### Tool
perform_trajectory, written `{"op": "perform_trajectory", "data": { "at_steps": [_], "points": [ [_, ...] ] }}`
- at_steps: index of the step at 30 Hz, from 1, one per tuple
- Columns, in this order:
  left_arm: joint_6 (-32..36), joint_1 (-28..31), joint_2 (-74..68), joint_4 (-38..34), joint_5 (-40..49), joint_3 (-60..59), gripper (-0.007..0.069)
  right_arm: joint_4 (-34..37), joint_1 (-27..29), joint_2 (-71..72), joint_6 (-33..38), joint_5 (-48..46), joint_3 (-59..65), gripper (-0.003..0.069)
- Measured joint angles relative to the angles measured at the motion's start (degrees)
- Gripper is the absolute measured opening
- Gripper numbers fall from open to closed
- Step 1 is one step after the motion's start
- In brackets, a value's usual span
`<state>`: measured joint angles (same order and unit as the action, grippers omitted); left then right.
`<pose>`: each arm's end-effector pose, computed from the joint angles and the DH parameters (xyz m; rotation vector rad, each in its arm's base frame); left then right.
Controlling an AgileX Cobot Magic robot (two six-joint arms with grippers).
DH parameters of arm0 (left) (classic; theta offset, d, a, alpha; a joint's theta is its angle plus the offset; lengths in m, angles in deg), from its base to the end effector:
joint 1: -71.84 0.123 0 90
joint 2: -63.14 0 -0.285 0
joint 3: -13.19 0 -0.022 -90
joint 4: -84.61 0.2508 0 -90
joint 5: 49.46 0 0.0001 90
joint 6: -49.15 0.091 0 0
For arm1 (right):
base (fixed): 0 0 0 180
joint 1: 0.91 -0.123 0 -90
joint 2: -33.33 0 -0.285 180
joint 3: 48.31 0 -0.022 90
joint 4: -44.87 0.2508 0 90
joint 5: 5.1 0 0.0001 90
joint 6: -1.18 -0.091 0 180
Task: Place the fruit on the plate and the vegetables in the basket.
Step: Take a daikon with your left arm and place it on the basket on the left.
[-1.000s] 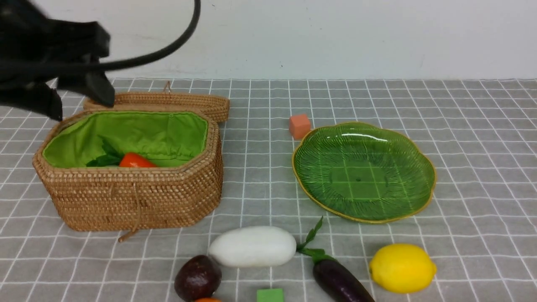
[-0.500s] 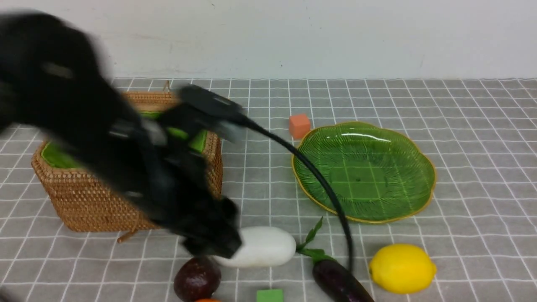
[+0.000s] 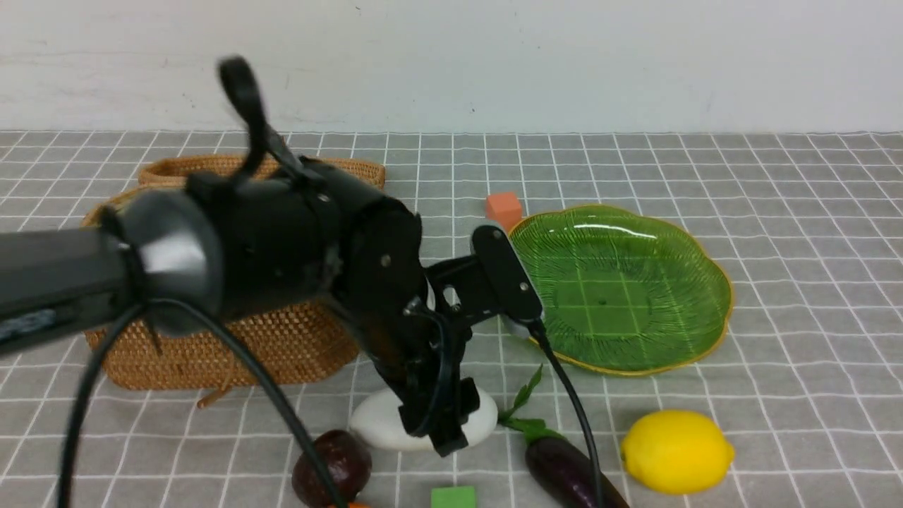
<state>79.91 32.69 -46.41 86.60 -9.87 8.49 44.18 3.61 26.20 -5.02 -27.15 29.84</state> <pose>0.2906 -0.2340 0.2269 1.5616 2.1833 -0.0077 0.0520 -0.0045 0.1737 0.1677 1.8657 0.0083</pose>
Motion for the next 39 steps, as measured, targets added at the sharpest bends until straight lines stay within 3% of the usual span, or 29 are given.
{"op": "perform_trajectory", "data": {
  "at_steps": [7,21,23,26,28,39],
  "points": [
    [-0.4,0.0,-4.0,4.4,-0.7,0.0,0.0490,0.0,0.0,0.0,0.0,0.0,0.0,0.0241],
    [-3.1,0.0,-6.2,5.2,-0.4,1.8,0.0452,0.0,0.0,0.0,0.0,0.0,0.0,0.0241],
    [-4.7,0.0,-6.4,5.2,2.3,4.0,0.0364,0.0,0.0,0.0,0.0,0.0,0.0,0.0241],
    [-5.2,0.0,-6.0,4.9,5.6,6.6,0.0108,0.0,0.0,0.0,0.0,0.0,0.0,0.0241],
    [-5.2,0.0,-4.8,4.8,8.9,9.3,0.0006,0.0,0.0,0.0,0.0,0.0,0.0,0.0241],
    [-5.1,0.0,5.5,5.7,14.0,15.9,-0.0001,0.0,0.0,0.0,0.0,0.0,0.0,0.0241]
  ]
}}
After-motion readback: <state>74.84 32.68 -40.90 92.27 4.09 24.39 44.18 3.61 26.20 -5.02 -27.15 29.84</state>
